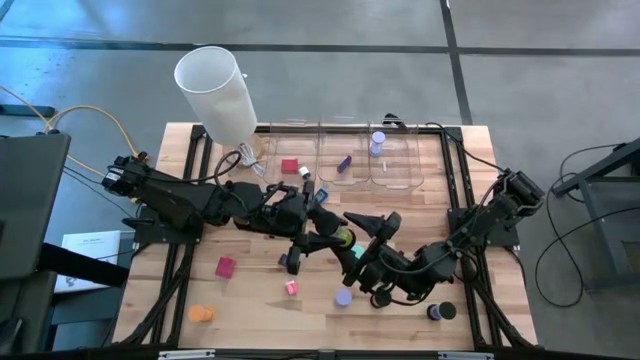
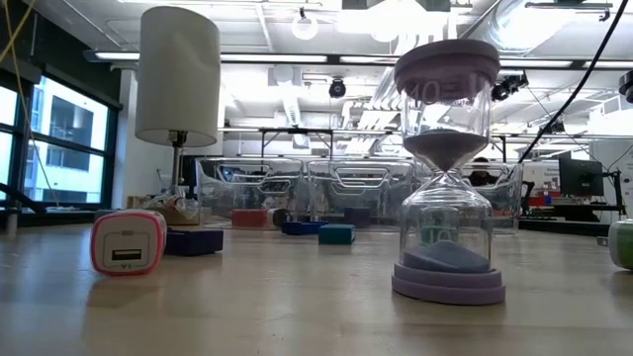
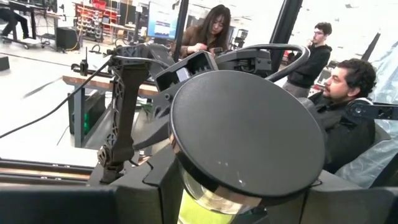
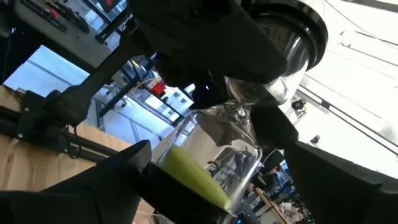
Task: Pick & Place Office items
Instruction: Put the light green hourglass into the right transparent bin
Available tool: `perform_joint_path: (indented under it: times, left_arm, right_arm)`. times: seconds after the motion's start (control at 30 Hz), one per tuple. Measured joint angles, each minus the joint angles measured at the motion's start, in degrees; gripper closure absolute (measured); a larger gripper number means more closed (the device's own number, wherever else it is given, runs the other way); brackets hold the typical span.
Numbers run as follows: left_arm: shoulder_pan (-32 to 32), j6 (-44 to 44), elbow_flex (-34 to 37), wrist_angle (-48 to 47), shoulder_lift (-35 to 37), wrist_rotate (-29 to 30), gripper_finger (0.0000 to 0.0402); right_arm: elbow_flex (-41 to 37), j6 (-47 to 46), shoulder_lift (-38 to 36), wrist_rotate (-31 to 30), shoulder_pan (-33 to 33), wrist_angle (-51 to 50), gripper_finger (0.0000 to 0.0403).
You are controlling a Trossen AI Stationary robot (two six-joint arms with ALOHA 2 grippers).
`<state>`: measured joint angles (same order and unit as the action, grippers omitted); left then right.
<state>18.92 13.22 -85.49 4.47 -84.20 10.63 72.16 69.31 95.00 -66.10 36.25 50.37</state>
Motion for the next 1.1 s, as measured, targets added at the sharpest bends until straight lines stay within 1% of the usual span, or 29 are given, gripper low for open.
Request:
perform_joint_path:
  times: [0.1, 0.33, 0.43, 0.5, 0.67, 0.73, 0.97, 1.1]
  left_arm:
    - [0.0, 0.2, 0.0, 0.1, 0.0, 0.1, 0.0239]
    - [0.0, 0.0, 0.0, 0.2, 0.0, 0.2, 0.0239]
    - [0.0, -0.5, 0.1, 0.4, 0.1, 0.2, 0.0239]
    - [0.2, -0.5, 0.1, 0.3, 0.2, 0.2, 0.0239]
    - [0.9, -0.5, 0.2, -0.3, 0.1, 0.2, 0.0239]
    - [1.1, -0.4, 0.2, -0.3, 0.0, 0.3, 0.0239]
    - [1.2, -0.8, 0.2, 0.0, 0.0, 0.5, 0.0239]
    - [1.2, -0.9, 0.2, 0.0, 0.0, 0.6, 0.0239]
  right_arm:
    - [0.0, 0.5, 0.0, -0.4, 0.0, 0.0, 0.0081]
    - [0.0, 0.8, 0.0, -1.1, 0.2, 0.0, 0.0173]
    - [0.0, 0.4, 0.0, -1.2, 0.3, 0.7, 0.0197]
    - [0.0, 0.4, 0.0, -0.8, 0.3, 0.7, 0.0199]
    - [0.0, 1.2, 0.0, 0.0, 0.3, -0.3, 0.0167]
    - [0.0, 1.5, 0.0, 0.7, 0.3, -0.5, 0.0163]
    - [0.0, 1.1, 0.0, 0.7, 0.3, 0.0, 0.0181]
    - [0.0, 0.9, 0.0, 0.4, 0.3, 0.0, 0.018]
